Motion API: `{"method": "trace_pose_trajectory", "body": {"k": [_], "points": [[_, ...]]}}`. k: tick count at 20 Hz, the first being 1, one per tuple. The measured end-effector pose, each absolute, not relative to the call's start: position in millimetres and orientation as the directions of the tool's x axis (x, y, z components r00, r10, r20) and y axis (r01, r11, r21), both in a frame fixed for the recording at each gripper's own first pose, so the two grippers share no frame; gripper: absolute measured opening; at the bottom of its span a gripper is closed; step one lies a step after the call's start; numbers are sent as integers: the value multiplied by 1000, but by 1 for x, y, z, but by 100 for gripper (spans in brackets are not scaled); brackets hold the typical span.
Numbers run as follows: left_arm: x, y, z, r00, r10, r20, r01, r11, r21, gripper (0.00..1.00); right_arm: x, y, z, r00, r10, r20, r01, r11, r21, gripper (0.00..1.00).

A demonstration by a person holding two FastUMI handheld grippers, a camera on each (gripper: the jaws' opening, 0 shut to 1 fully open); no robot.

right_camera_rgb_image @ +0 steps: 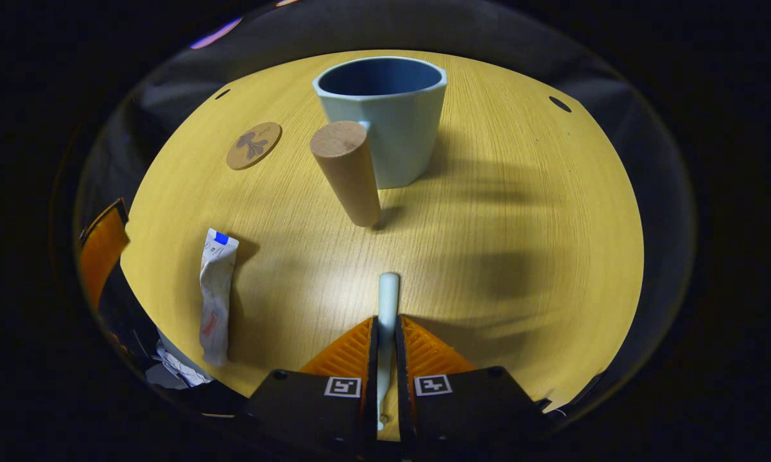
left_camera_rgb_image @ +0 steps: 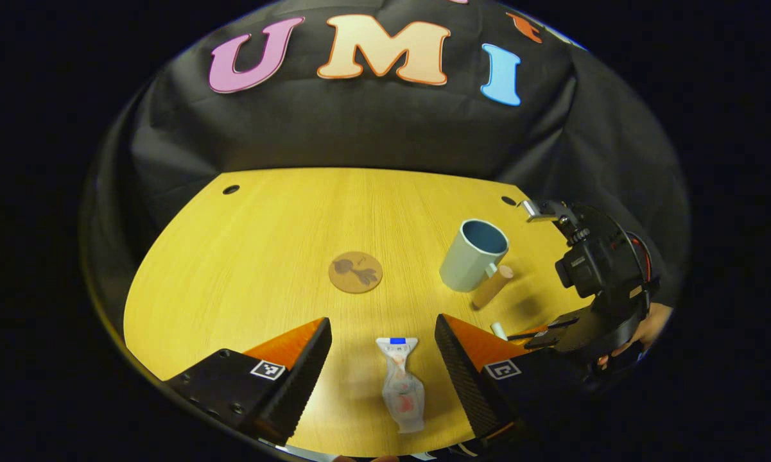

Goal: Put the toothbrush and toothpaste on the desktop into the cup, then pick up the cup and place it on the coaster on the desktop.

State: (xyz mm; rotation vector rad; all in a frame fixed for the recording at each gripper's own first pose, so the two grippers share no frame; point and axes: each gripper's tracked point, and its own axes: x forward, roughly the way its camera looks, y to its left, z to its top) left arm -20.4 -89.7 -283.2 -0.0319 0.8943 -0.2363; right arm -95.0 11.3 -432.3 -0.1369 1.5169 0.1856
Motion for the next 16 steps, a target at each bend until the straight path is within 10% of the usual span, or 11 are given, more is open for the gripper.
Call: {"method": "trace_pose_trajectory", "body": {"k": [16], "points": [[-66,-97,-379,253,-125,-959,230,971,-66,89,-94,11,-432,73,58,-996,-212,976,41,16]]}}
